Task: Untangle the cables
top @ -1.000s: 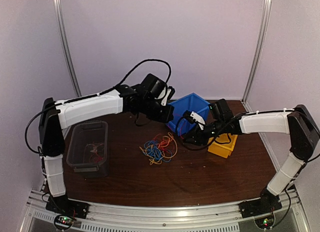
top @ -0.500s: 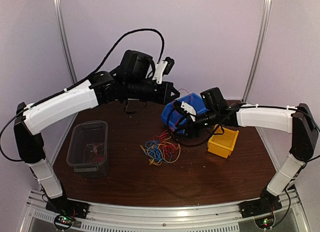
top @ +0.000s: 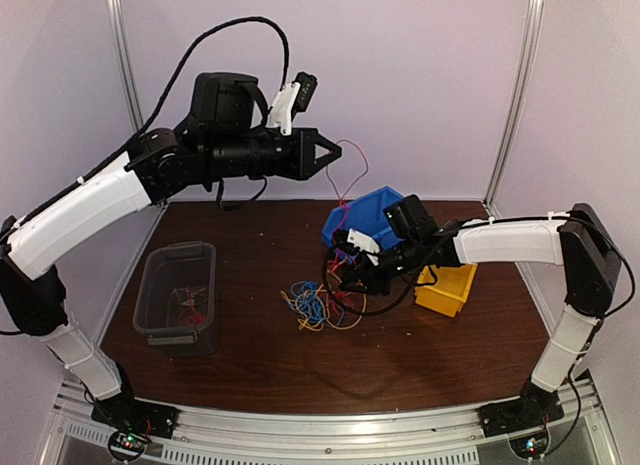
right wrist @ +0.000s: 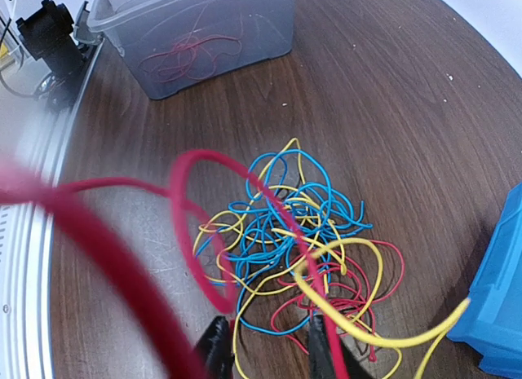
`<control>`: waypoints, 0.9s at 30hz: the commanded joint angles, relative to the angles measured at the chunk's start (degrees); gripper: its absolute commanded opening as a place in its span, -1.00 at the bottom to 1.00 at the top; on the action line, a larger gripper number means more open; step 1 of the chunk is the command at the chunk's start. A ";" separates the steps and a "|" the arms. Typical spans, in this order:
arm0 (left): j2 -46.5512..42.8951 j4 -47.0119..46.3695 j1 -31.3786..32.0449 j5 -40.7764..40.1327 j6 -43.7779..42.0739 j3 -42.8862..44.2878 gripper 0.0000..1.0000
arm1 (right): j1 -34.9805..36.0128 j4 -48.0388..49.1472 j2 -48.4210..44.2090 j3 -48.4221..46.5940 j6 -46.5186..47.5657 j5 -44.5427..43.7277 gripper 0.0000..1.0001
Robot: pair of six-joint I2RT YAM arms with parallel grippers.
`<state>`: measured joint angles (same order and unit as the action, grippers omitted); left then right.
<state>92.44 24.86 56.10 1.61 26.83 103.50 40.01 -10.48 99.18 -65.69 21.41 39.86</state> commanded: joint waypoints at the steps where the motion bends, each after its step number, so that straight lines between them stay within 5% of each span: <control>1: -2.77 -3.41 0.23 -3.43 -1.72 0.07 -1.00 | 0.05 1.83 1.53 -0.06 -0.40 -1.10 -0.55; 5: -4.84 -3.33 0.24 -5.89 -2.58 -0.39 -1.00 | -0.05 1.66 2.84 1.21 0.37 -2.27 -0.66; 13: -5.62 -2.81 0.18 -5.82 -4.89 -3.05 -1.00 | -0.13 -5.78 -4.64 2.78 9.68 1.90 -0.01; 20: -7.43 -3.44 0.24 -7.83 -7.01 -8.53 -1.00 | -0.97 -10.92 -6.47 2.02 15.50 -0.66 0.00; 27: -9.00 -3.92 0.22 -7.26 -7.48 -10.49 -1.00 | -1.38 -4.24 -5.11 2.76 13.42 -2.33 0.12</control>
<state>86.61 24.03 56.10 -5.37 20.84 93.65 38.74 -18.68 93.01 -63.24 34.87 39.88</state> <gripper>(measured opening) 0.011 0.532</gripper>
